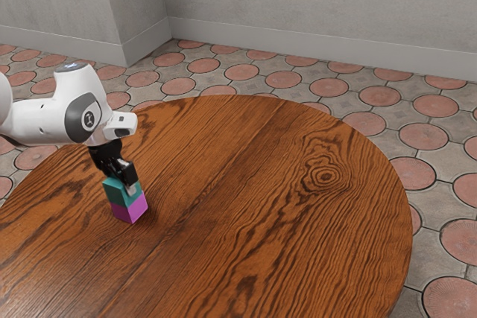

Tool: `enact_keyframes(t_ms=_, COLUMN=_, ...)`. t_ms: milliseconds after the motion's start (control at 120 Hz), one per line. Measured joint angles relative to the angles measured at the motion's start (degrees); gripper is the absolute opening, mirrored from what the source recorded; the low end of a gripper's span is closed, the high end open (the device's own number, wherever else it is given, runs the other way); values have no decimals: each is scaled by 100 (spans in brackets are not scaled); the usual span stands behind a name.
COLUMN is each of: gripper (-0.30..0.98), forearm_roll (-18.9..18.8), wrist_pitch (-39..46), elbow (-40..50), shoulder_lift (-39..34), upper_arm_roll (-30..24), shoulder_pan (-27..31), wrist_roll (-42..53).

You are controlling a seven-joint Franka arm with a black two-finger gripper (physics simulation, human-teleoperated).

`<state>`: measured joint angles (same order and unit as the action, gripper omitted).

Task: Pick up the blue block with one arm, and put the blue block on the table with one arm

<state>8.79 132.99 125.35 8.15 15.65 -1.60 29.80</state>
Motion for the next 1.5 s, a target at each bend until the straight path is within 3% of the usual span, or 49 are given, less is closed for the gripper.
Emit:
enact_keyframes(t_ms=325, gripper=38, forearm_roll=-37, wrist_pitch=-6, elbow=-13, shoulder_lift=-151, upper_arm_roll=-23, shoulder_pan=7, wrist_roll=-73)
enact_keyframes(t_ms=458, gripper=37, forearm_roll=-53, wrist_pitch=-21, elbow=-282, shoulder_lift=-197, upper_arm_roll=-302, shoulder_pan=54, wrist_roll=-114)
enact_keyframes(t_ms=742, gripper=37, forearm_roll=-9, wrist_pitch=-207, elbow=-1990, shoulder_lift=1023, upper_arm_roll=-1111, shoulder_pan=-8, wrist_roll=-204)
enact_keyframes(t_ms=1008, gripper=37, forearm_roll=111, wrist_pitch=-334, elbow=-2676, shoulder_lift=1945, upper_arm_roll=-1240, shoulder_pan=-10, wrist_roll=-255)
enact_keyframes(t_ms=1233, gripper=37, forearm_roll=149, wrist_pitch=-370, elbow=-2777, shoulder_lift=2094, upper_arm_roll=-1248, shoulder_pan=-7, wrist_roll=-279)
enact_keyframes(t_ms=1500, gripper=59, forearm_roll=201, wrist_pitch=-435, elbow=-2829, shoulder_lift=2047, upper_arm_roll=-1238, shoulder_pan=-12, wrist_roll=-246)
